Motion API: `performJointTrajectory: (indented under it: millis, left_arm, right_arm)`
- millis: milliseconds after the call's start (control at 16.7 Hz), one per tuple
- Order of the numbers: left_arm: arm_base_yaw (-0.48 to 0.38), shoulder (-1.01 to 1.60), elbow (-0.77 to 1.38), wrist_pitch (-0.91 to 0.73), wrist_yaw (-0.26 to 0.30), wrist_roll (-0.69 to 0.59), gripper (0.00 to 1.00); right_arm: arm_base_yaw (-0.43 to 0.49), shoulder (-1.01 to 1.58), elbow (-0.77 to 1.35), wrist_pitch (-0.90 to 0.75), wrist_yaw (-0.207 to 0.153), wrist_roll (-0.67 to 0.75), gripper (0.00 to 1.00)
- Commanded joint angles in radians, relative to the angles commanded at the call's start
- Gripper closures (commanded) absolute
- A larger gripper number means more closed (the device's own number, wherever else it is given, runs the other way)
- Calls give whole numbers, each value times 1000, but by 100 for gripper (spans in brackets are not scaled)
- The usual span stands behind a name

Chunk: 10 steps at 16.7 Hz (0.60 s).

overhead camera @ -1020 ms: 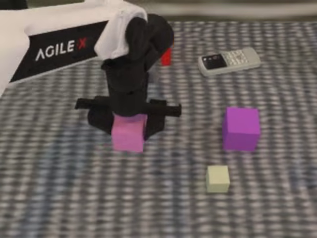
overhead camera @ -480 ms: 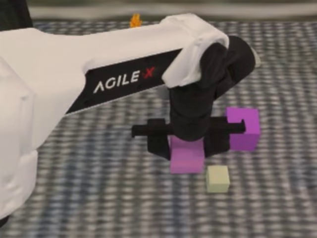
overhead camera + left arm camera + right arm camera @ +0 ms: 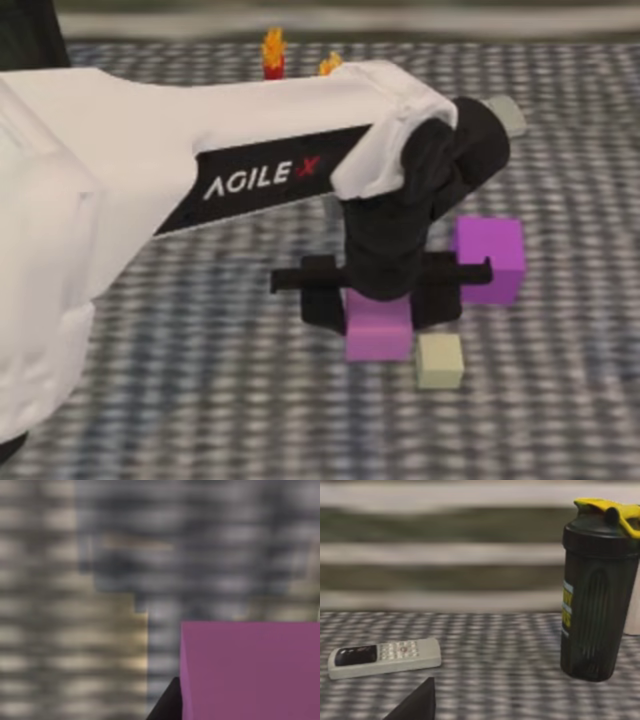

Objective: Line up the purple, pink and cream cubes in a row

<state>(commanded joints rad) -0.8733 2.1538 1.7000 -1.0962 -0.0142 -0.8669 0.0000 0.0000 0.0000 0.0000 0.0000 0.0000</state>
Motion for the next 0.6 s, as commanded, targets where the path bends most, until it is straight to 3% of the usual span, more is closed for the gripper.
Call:
performJointTrajectory:
  millis: [300, 540, 600]
  left_arm:
    - [0, 44, -102, 140, -2, -1, 100]
    - [0, 47, -108, 148, -3, -1, 100]
    - [0, 47, -108, 148, -3, -1, 92]
  right_arm:
    - [0, 0, 0, 0, 0, 0, 0]
    - [0, 0, 0, 0, 0, 0, 0]
    - [0, 0, 0, 0, 0, 0, 0]
